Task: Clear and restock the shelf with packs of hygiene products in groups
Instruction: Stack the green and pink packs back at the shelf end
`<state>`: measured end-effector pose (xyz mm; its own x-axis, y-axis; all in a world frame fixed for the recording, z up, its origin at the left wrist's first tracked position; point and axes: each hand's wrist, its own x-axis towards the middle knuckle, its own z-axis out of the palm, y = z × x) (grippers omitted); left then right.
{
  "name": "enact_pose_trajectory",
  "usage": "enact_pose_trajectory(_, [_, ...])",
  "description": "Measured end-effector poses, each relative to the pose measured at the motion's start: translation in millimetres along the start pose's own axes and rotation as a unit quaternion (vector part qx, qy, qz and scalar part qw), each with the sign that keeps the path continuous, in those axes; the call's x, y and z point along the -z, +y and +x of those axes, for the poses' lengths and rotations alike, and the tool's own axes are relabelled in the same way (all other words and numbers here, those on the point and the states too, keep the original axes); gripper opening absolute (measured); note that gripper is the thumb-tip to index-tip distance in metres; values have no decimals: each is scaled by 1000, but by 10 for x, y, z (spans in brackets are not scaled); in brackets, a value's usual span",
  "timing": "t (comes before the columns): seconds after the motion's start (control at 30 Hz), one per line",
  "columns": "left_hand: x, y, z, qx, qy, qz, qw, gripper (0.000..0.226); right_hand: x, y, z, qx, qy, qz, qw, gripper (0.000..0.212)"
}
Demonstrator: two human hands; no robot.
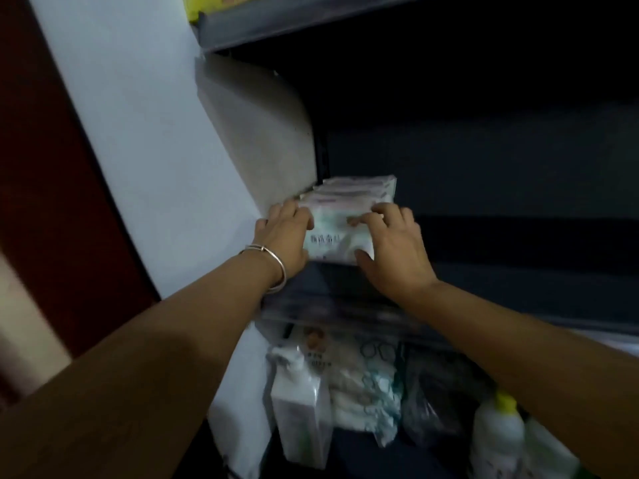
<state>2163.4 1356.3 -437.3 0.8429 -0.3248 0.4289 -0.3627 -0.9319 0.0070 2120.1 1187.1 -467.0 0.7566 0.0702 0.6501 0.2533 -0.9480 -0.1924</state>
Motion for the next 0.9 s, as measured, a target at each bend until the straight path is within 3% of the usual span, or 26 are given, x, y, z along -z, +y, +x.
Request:
enact_pose_trajectory(0.1, [-69,136,-490,-18,-15,-29,999,34,-16,-137,-581,70,-29,34,997,30])
enact_pose_trajectory(0.2, [-257,254,-1040,-43,-63,-38,996,32,-179,-209,-1183,90,-120,33,988,25])
enact_pose_trajectory(0.33, [-688,294,-1745,-51,-135,-67,987,30,-471,-270,-1877,33,-287,52,956,36])
enact_pose_trajectory(0.47, [-1257,173,-2306,-40,-226,-69,971,33,-830,-413,-2348,18,-390,48,919,32])
enact_pose_trajectory(0.6, [-1797,77,-2711,-17,-304,-61,951,37,-1226,-651,-2620,-6,-465,41,884,30])
enact_pose_trajectory(0.73, [-2242,20,-2928,6,-391,-78,917,47,-1674,-837,-2720,-89,-530,21,843,34])
enact_pose_trajectory(0.9, [-2705,-3,-3079,23,-447,-77,891,70,-2150,-822,-2911,-133,-598,-33,790,42])
